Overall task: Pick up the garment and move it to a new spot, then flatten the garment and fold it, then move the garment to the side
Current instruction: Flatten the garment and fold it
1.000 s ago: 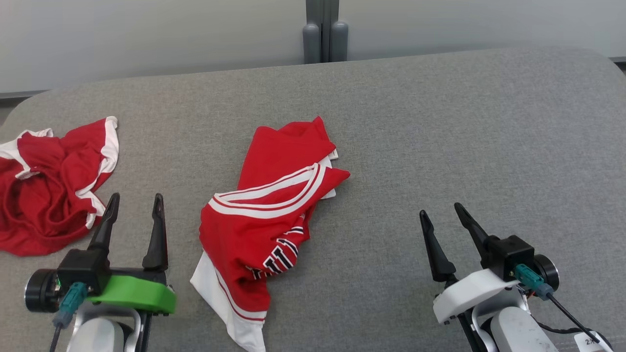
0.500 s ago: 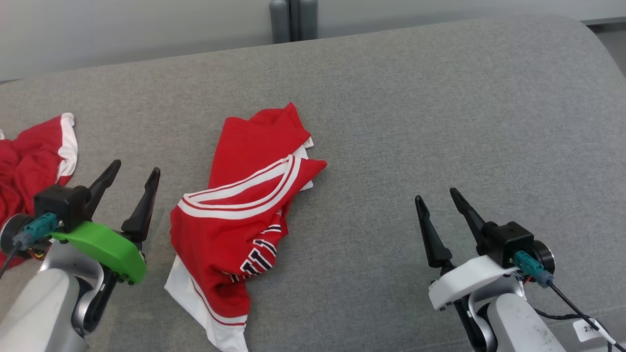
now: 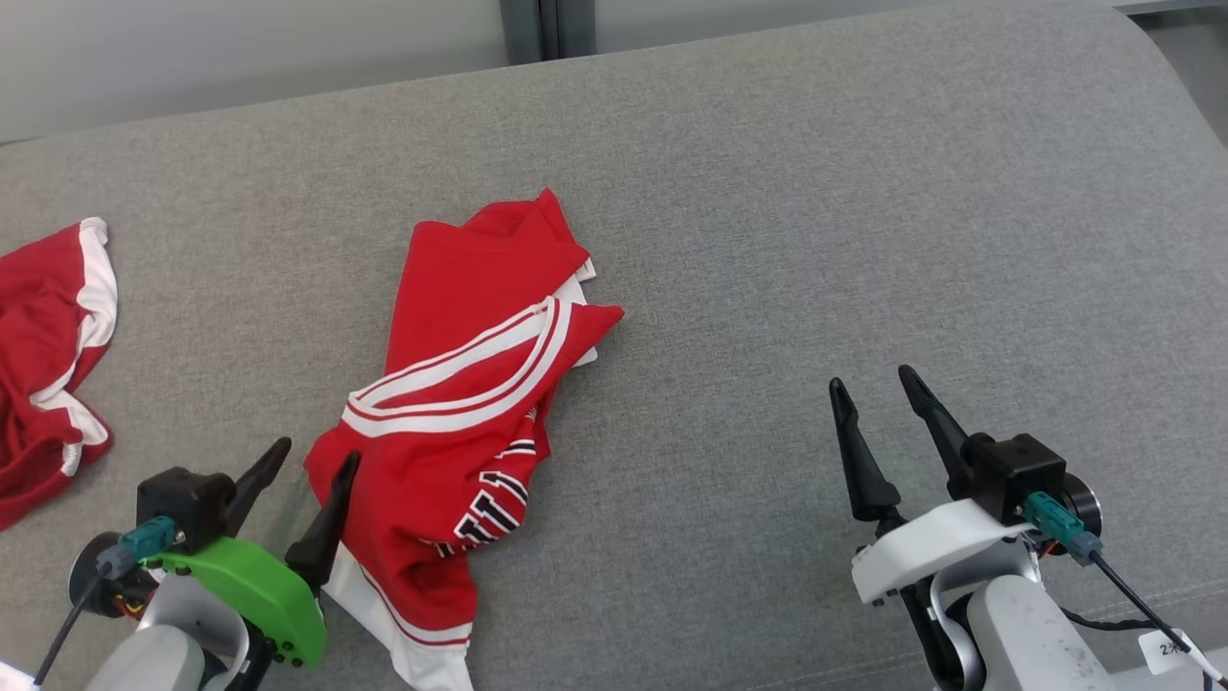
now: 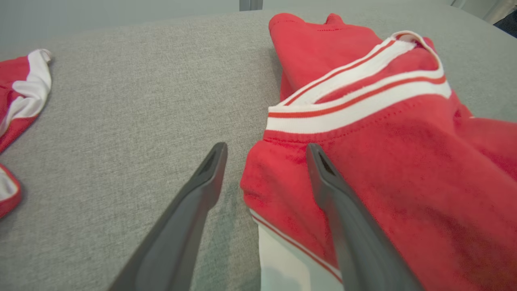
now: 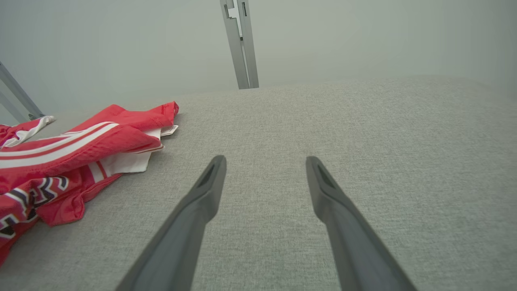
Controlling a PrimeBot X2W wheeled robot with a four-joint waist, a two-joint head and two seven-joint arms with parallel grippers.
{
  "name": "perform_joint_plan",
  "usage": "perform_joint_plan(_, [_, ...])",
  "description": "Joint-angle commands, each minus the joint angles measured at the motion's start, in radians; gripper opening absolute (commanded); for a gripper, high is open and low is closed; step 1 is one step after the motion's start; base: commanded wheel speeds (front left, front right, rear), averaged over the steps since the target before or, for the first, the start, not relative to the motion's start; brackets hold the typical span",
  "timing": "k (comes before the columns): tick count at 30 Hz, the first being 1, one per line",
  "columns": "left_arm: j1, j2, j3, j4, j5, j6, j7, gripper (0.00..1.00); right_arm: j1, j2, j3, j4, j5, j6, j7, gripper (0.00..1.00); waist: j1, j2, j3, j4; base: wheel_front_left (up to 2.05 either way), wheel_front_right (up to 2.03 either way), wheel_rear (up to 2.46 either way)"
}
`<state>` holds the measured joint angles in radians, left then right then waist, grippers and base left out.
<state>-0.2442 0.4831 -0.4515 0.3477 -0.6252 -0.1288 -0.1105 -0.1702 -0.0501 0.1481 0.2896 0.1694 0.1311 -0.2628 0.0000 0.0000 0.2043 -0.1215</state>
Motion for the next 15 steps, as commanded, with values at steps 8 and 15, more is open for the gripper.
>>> perform_joint_plan(8, [0.064, -0.017, -0.017, 0.023, -0.022, 0.005, -0.011, 1.00, 0.014, -0.001, -0.009, 0.003, -0.013, -0.001, -0.003, 1.00, 0.0000, 0.0000, -0.008, 0.025, 0.00, 0.00, 0.00])
perform_joint_plan(15, [0.105, -0.033, -0.021, 0.052, -0.031, 0.020, -0.032, 1.00, 0.018, -0.001, -0.001, 0.013, -0.007, -0.001, -0.003, 1.00, 0.0000, 0.0000, -0.019, 0.030, 0.00, 0.00, 0.00])
